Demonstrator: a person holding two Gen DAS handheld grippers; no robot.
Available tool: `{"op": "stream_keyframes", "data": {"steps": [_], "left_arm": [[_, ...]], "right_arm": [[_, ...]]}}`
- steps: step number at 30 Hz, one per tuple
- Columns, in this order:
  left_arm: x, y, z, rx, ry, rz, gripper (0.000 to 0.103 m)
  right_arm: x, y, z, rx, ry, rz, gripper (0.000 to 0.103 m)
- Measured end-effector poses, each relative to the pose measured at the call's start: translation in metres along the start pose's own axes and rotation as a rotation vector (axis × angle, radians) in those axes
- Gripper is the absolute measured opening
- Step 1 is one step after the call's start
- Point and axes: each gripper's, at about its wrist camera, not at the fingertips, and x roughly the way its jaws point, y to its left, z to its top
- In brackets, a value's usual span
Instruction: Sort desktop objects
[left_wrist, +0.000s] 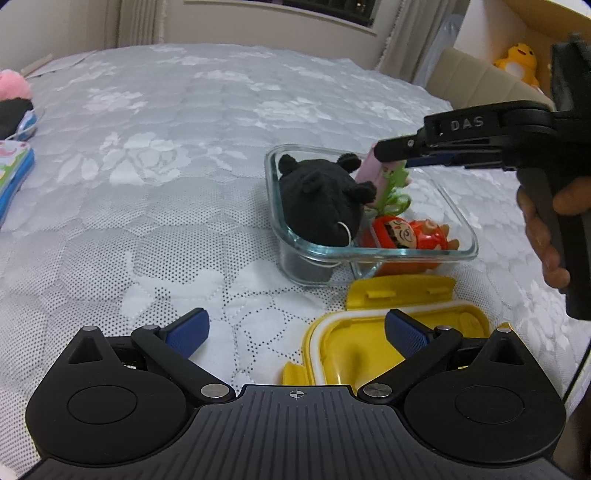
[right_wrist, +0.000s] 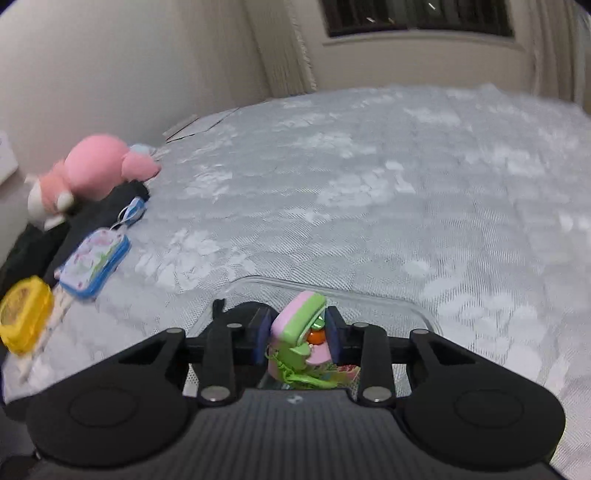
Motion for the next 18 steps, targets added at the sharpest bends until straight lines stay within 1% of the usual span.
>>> {"op": "stream_keyframes", "data": {"steps": [3, 4, 5, 7, 8, 9, 10, 12, 13, 14, 15, 16, 18], "left_arm": [[0.000, -0.001, -0.001, 0.010, 0.001, 0.000, 0.103], [0.000, -0.001, -0.001, 0.011, 0.000, 0.001, 0.103], [0.000, -0.001, -0.001, 0.010, 0.000, 0.001, 0.103], [0.001, 0.000, 0.000, 0.003, 0.001, 0.003, 0.103], [0.001, 0.000, 0.000, 0.000, 0.001, 0.005, 0.103], [0.002, 0.000, 0.001, 0.000, 0.001, 0.006, 0.103], [0.002, -0.001, 0.001, 0.001, 0.000, 0.007, 0.103], [0.002, -0.004, 0.001, 0.009, 0.000, 0.004, 0.103], [0.002, -0.005, 0.000, 0.014, 0.001, 0.003, 0.103], [0.002, -0.007, 0.000, 0.022, 0.001, 0.002, 0.103], [0.001, -0.008, -0.001, 0.029, 0.001, 0.002, 0.103], [0.001, -0.008, -0.002, 0.035, 0.001, 0.003, 0.103], [-0.001, -0.008, -0.004, 0.041, 0.001, 0.006, 0.103]], "right_arm": [[0.008, -0.011, -0.004, -0.014, 0.023, -0.119, 0.035], [0.006, -0.009, -0.006, -0.040, 0.006, -0.160, 0.027], [0.003, -0.003, -0.007, -0.077, -0.018, -0.206, 0.024], [-0.005, 0.008, -0.010, -0.149, -0.064, -0.283, 0.024], [-0.010, 0.015, -0.011, -0.169, -0.079, -0.275, 0.024], [-0.013, 0.020, -0.011, -0.170, -0.083, -0.246, 0.024], [-0.014, 0.022, -0.010, -0.153, -0.071, -0.200, 0.024], [-0.007, 0.021, -0.010, -0.096, -0.014, -0.124, 0.024], [0.000, 0.021, -0.012, -0.074, 0.020, -0.126, 0.024], [0.006, 0.021, -0.015, -0.070, 0.040, -0.147, 0.020], [0.011, 0.020, -0.018, -0.084, 0.040, -0.164, 0.015], [0.017, 0.020, -0.020, -0.098, 0.040, -0.181, 0.003], [0.020, 0.020, -0.021, -0.093, 0.044, -0.191, 0.002]]}}
